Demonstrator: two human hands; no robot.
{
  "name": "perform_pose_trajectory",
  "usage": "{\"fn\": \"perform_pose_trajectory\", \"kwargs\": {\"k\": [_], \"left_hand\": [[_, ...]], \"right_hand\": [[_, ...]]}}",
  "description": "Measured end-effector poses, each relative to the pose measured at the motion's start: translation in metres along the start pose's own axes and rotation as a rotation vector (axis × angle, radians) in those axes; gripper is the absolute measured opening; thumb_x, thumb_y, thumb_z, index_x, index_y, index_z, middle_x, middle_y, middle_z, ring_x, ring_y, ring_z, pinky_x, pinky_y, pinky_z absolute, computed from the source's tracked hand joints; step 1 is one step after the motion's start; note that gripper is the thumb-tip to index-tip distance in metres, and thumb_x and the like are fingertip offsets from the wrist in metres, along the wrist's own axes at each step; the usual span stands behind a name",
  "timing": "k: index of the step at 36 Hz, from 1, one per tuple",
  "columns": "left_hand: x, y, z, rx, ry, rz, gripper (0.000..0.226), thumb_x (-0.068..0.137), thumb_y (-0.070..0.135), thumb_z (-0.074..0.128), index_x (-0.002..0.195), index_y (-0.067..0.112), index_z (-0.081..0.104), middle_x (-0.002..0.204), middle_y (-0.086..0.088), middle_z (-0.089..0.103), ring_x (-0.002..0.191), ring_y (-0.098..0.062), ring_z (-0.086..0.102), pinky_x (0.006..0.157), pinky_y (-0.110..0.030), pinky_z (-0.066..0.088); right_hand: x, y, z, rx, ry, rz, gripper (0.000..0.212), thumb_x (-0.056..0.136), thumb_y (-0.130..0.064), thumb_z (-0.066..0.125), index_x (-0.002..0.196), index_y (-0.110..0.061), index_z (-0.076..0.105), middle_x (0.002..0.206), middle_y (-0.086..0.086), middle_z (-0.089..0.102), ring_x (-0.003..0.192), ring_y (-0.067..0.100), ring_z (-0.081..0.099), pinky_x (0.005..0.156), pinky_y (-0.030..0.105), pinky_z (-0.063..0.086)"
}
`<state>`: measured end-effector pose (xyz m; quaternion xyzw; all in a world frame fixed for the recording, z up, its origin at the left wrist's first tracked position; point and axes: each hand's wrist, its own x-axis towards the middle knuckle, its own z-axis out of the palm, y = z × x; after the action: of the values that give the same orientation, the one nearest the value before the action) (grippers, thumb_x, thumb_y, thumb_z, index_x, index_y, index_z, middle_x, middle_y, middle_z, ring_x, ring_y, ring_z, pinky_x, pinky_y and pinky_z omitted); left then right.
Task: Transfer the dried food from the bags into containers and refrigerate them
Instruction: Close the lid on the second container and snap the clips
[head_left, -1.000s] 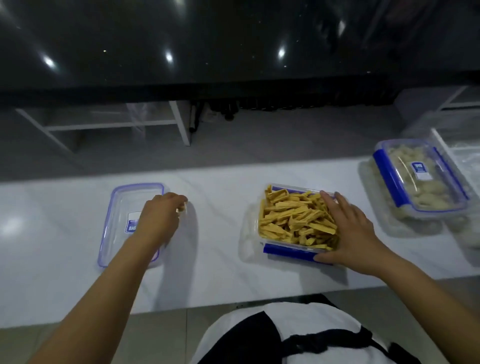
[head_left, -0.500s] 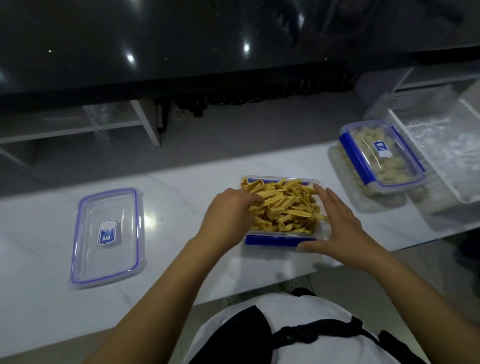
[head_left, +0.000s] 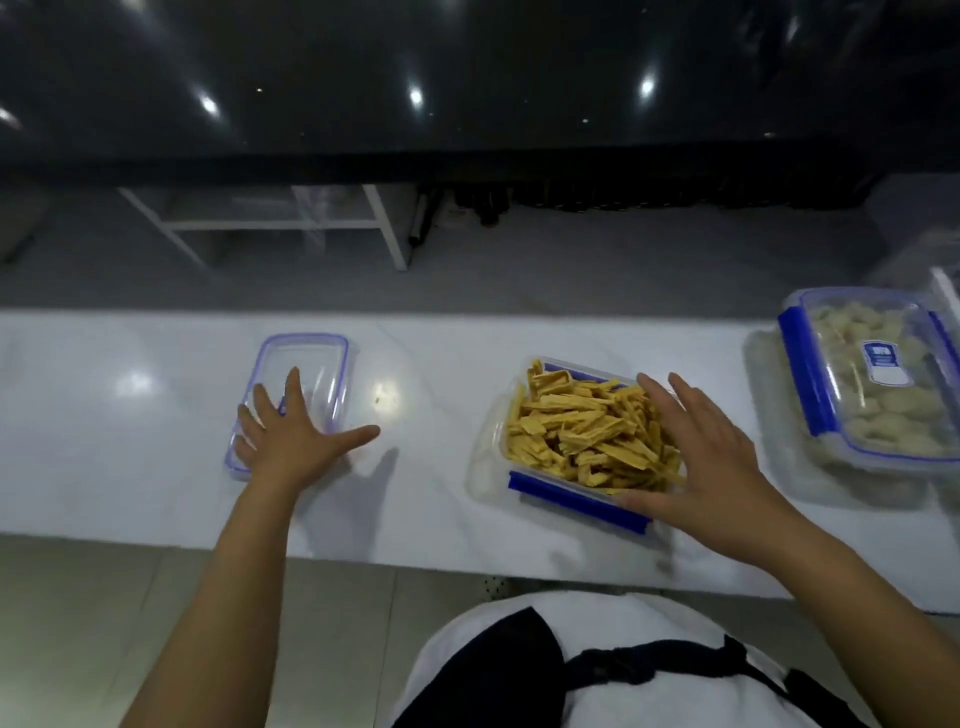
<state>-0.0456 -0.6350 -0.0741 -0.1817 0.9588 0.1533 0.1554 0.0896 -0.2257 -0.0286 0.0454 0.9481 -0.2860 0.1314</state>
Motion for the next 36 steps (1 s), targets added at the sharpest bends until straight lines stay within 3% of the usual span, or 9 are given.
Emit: {"fn": "perform_pose_trajectory", "kwargs": {"k": [6,11,16,22,24,26,29,32,36], "left_hand": [[0.015,-0.033,-0.007,-0.037,-0.085,-0.165,0.148,0.046,0.081,0.080,0.157,0.040,-0.009,0.167,-0.010,-0.011,0.152,-0.043,-0.001,0.117,-0.065,0.010],[0.011,-0.036,0.000,-0.055,-0.048,-0.210,0.149,0.043,0.078,0.083,0.156,0.044,-0.008,0.165,-0.012,-0.004,0.150,-0.041,0.009,0.115,-0.063,0.017],[0.006,-0.031,0.000,-0.141,-0.015,-0.261,0.138,0.041,0.066,0.090,0.152,0.045,0.011,0.149,-0.020,0.026,0.139,-0.042,0.025,0.111,-0.060,0.027],[-0.040,-0.002,0.000,-0.236,-0.001,-0.180,0.123,0.047,0.063,0.088,0.145,0.052,0.014,0.150,-0.016,0.029,0.138,-0.038,0.030,0.110,-0.057,0.029],[-0.067,0.017,-0.002,-0.279,0.038,-0.114,0.123,0.049,0.060,0.089,0.146,0.054,0.014,0.155,-0.013,0.026,0.142,-0.035,0.027,0.111,-0.056,0.027],[-0.100,0.042,-0.003,-0.310,0.079,-0.022,0.125,0.049,0.061,0.089,0.146,0.058,0.011,0.157,-0.010,0.023,0.144,-0.032,0.024,0.112,-0.057,0.026],[-0.149,0.086,-0.003,-0.361,0.098,0.136,0.127,0.043,0.071,0.080,0.145,0.062,0.004,0.160,-0.003,0.018,0.146,-0.027,0.020,0.114,-0.059,0.026],[-0.185,0.129,0.001,-0.420,0.079,0.251,0.128,0.041,0.077,0.074,0.143,0.065,-0.001,0.160,0.005,0.015,0.146,-0.022,0.018,0.117,-0.058,0.024],[-0.208,0.169,0.013,-0.479,0.074,0.312,0.124,0.042,0.076,0.071,0.139,0.069,-0.007,0.157,0.013,0.008,0.146,-0.019,0.013,0.119,-0.054,0.020]], "right_hand": [[0.008,-0.006,-0.015,0.015,-0.034,-0.078,0.105,0.059,-0.087,0.049,0.142,-0.067,-0.012,0.166,-0.016,-0.006,0.152,0.012,-0.010,0.121,0.047,0.005],[0.016,-0.007,-0.022,0.027,-0.055,-0.124,0.103,0.067,-0.076,0.063,0.140,-0.067,-0.009,0.167,-0.012,-0.001,0.153,0.012,-0.006,0.121,0.048,0.007],[0.021,-0.005,-0.025,0.021,-0.087,-0.169,0.102,0.061,-0.083,0.054,0.141,-0.067,-0.009,0.167,-0.012,0.001,0.153,0.013,-0.004,0.121,0.050,0.008],[0.028,-0.012,-0.041,0.098,-0.065,-0.226,0.095,0.064,-0.084,0.053,0.139,-0.074,-0.004,0.161,-0.026,-0.004,0.150,0.004,-0.010,0.120,0.047,0.006],[0.028,-0.017,-0.048,0.208,-0.046,-0.222,0.090,0.065,-0.079,0.060,0.139,-0.075,0.009,0.155,-0.037,0.003,0.148,-0.002,-0.001,0.118,0.044,0.015],[0.026,-0.025,-0.053,0.443,-0.039,-0.175,0.079,0.067,-0.069,0.069,0.135,-0.073,0.029,0.145,-0.045,0.023,0.142,0.001,0.026,0.107,0.035,0.035],[0.028,-0.042,-0.055,1.033,-0.133,-0.044,0.064,0.066,-0.050,0.080,0.126,-0.055,0.058,0.131,-0.020,0.062,0.119,0.007,0.062,0.085,0.030,0.056],[0.031,-0.051,-0.056,1.382,-0.312,0.051,0.059,0.072,-0.033,0.080,0.128,-0.034,0.063,0.123,0.003,0.071,0.112,0.024,0.069,0.089,0.046,0.059],[0.031,-0.052,-0.054,1.529,-0.292,0.097,0.034,0.082,-0.022,0.072,0.115,-0.021,0.072,0.118,0.013,0.072,0.107,0.033,0.071,0.075,0.043,0.061]]}}
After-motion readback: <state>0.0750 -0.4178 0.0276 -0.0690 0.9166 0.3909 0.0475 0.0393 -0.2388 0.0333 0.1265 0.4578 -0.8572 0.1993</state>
